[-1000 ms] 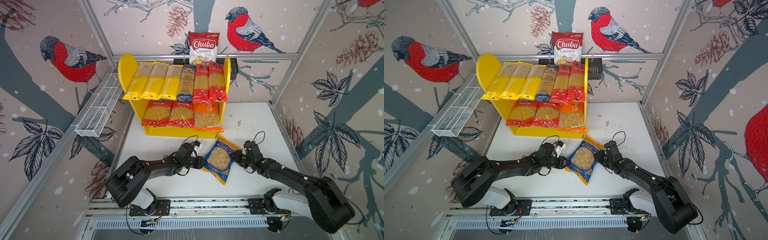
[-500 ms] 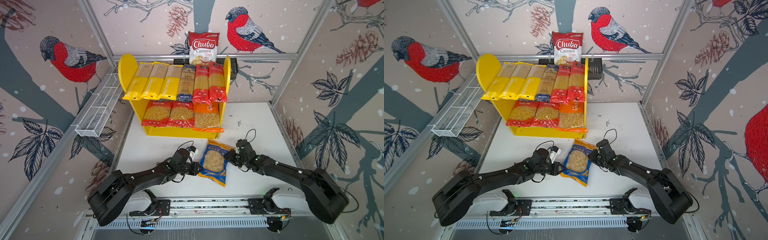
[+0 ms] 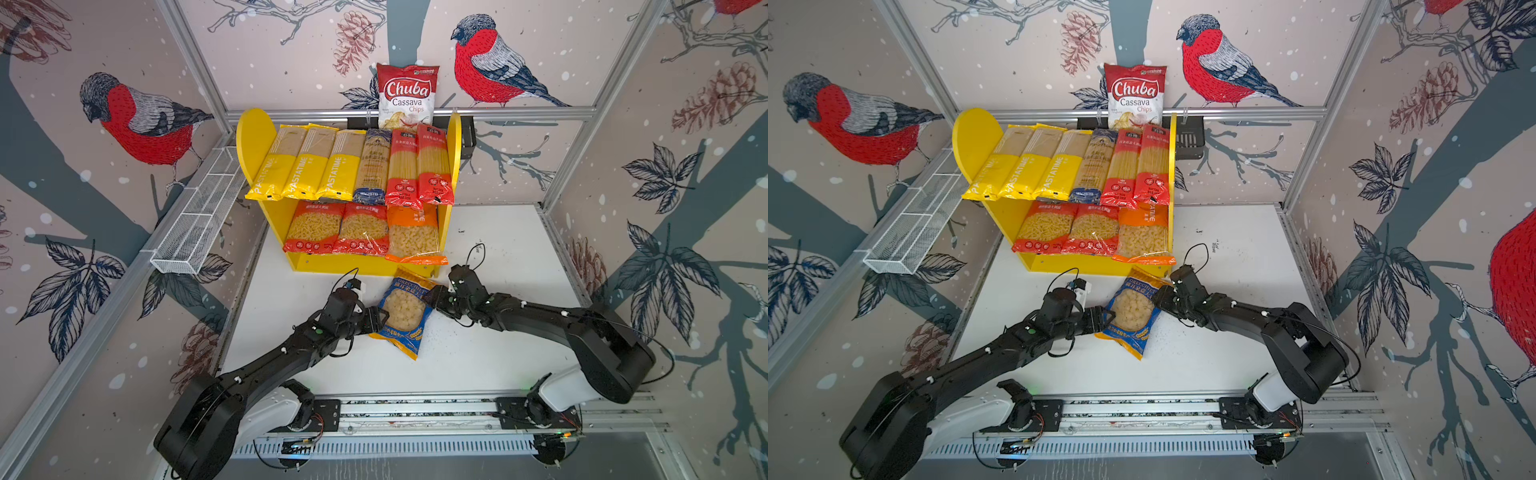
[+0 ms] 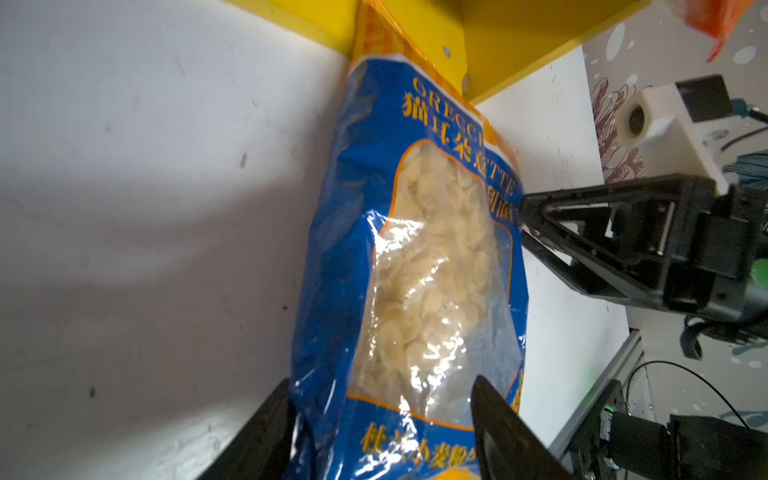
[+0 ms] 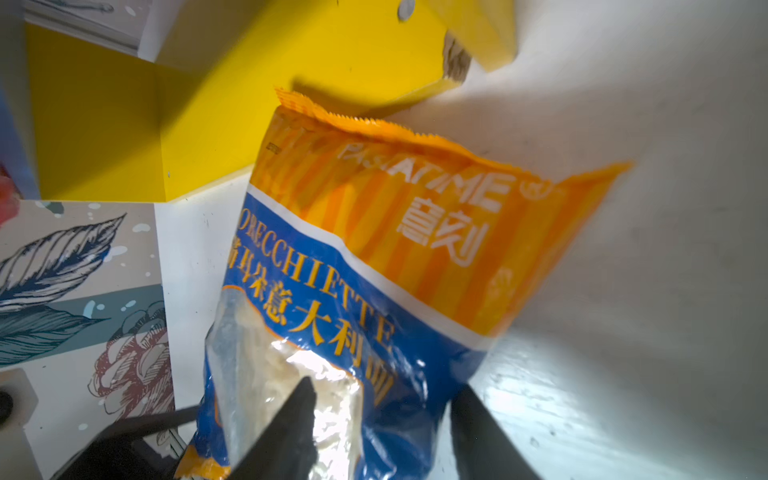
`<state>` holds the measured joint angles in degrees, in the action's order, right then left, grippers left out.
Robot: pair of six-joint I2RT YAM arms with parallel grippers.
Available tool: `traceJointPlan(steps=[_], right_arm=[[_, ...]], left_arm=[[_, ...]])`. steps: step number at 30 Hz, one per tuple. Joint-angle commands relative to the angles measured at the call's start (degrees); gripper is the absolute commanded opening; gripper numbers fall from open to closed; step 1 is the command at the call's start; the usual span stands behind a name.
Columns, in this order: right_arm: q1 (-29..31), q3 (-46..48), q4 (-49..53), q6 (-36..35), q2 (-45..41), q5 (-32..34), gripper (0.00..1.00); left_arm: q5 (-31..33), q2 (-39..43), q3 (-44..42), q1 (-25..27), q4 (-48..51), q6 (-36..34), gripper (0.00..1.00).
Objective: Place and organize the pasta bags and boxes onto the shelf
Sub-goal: 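Lift the orecchiette bag with both grippers and carry it toward the shelf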
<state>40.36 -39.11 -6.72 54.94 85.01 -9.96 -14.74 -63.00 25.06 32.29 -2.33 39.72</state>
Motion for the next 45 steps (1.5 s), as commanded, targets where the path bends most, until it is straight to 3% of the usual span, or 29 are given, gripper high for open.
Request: traceJointPlan(steps=[1,9,18,21,27,34,41,45], right_arm=[[-0.4,2.1,1.7,-0.3,-3.3,0.9,0.64],[2.3,10.4,-3.3,8.4,-8.6,1.7,0.76],[5.4,7.6,-9.7,10.1,-0.7,2.3,0.73],[5.8,6.7,-11.6,10.1,2.1,1.9,0.66],[7.3,5.9,-14.9,10.2,4.4,1.0,0.4],[8.2,4.8,-16.2,9.4,4.3,1.1,0.22],[8.5,3.9,-18.5,7.9,2.7,1.8,0.14],[9.1,3.8,-21.1,6.2,1.2,3.6,0.1]], left_arm=[[1.4,-3.2,1.5,-1.4,-0.9,-3.8,0.68],[-0.7,-9.9,4.4,-4.1,1.5,-4.3,0.69],[-7.1,-8.9,-2.8,-4.1,-6.0,1.2,0.67],[-7.1,-8.0,-3.9,-4.1,-7.5,2.4,0.62],[-7.0,-6.4,-5.6,-4.1,-10.0,5.4,0.33],[-5.0,-3.7,-6.0,-4.1,-8.7,5.5,0.12],[-3.0,1.1,-4.8,-4.1,-5.4,4.3,0.0],[-0.8,5.6,-4.2,-4.1,-3.2,2.8,0.0]])
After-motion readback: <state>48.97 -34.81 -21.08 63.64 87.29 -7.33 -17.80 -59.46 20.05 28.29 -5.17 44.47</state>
